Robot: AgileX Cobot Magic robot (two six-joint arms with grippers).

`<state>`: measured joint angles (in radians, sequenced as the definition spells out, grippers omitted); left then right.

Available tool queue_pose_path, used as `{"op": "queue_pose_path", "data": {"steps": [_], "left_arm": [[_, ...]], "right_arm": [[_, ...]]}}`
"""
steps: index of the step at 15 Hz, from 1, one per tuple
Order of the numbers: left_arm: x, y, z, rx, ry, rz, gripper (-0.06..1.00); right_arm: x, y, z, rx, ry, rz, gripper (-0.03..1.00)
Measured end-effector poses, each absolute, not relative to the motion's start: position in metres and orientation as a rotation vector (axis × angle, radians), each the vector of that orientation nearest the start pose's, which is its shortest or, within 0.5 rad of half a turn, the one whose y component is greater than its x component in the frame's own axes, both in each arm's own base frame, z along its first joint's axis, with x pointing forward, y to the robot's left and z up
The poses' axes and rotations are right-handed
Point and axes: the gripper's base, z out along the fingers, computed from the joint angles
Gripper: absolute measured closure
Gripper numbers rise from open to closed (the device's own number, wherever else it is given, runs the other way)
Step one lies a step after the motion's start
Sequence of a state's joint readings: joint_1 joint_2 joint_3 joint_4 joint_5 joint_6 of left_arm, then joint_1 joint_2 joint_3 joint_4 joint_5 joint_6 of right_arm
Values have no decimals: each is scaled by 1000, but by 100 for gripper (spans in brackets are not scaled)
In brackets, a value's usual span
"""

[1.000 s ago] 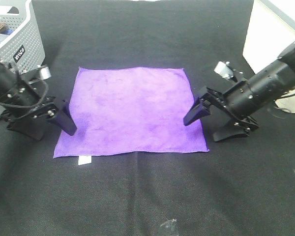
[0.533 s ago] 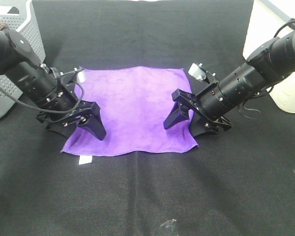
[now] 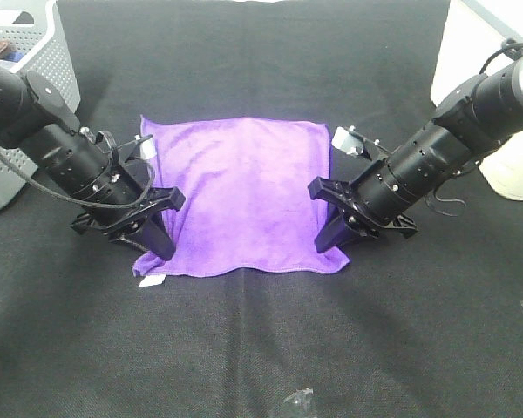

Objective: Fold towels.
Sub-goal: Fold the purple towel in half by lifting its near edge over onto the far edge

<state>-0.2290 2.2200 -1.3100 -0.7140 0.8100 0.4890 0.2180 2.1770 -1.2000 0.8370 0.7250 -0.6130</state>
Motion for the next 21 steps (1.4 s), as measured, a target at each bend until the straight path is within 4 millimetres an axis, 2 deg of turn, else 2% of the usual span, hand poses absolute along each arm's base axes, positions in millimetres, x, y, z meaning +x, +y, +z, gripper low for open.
{"op": "queue_pose_path", "data": {"steps": [2,4,6,7,11,14,16,19,21], "left_arm": [[371,-132,76,332,3046,-787,94],[364,-134,80,426,3091,-768,94],[358,-130,89,512,3125,-673,94],[356,-127,95,532,3128,-623,94],[350,-118,141,569,3107,-492,94],[356,-107,151,475,3075,-426,94],[371,-100,161,423,3009,-414,94],[402,-96,186,383,2859,-386,94],[425,-100,192,391,2803,-376,94]], "right_arm": [[358,126,79,-312,2968,809,97],[353,128,97,-345,2962,850,97],[350,129,116,-348,2957,887,97],[347,129,127,-344,2954,895,97],[336,128,158,-328,2995,938,97],[337,128,163,-302,2964,901,97],[350,128,165,-302,2916,853,97],[394,137,178,-333,2809,831,97],[425,142,187,-335,2763,791,97]]}}
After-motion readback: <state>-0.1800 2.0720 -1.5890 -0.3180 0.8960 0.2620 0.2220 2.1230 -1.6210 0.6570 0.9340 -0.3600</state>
